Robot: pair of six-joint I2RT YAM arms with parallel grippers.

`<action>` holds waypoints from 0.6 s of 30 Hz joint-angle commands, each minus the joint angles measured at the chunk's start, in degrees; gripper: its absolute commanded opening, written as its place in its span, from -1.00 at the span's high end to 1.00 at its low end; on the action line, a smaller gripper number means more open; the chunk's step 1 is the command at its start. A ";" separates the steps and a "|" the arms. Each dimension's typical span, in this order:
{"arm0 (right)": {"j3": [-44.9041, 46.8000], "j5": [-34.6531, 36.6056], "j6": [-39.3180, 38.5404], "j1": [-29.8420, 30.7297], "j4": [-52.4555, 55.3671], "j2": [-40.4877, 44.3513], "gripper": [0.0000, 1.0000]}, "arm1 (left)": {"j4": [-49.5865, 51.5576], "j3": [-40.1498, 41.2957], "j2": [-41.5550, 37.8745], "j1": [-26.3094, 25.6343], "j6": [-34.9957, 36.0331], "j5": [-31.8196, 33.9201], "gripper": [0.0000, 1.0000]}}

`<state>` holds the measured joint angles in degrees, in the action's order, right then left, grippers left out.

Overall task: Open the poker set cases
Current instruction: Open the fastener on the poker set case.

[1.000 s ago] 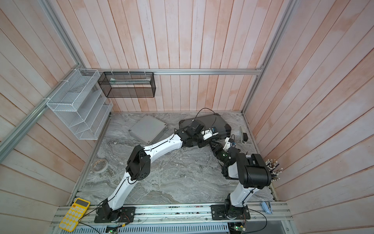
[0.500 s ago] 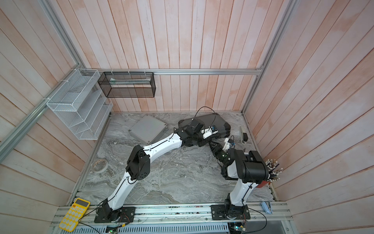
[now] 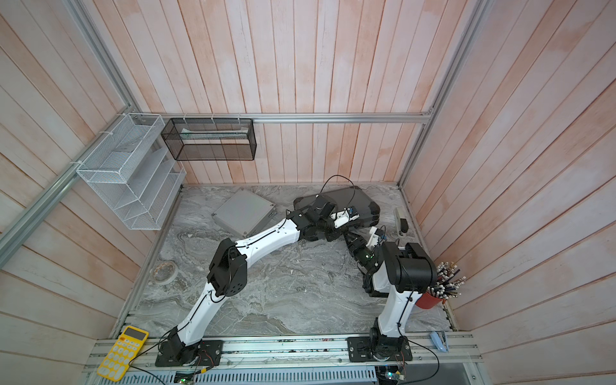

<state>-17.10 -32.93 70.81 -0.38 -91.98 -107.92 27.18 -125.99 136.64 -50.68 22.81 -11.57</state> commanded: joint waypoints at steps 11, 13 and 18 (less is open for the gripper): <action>-1.43 -0.03 3.51 0.56 -7.39 -1.50 0.38 | -11.71 -2.49 -3.92 0.01 -3.29 -1.87 1.00; -1.66 -0.03 3.36 0.55 -6.10 -0.54 0.42 | -11.78 -1.56 -4.01 -0.05 -3.35 -1.92 1.00; -2.50 0.06 2.55 0.49 -2.58 2.46 0.48 | -13.93 3.34 -5.33 -0.04 -3.95 -1.79 1.00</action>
<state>-17.91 -32.60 74.08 -0.14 -90.74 -108.71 24.21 -123.68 136.27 -50.61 22.09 -11.84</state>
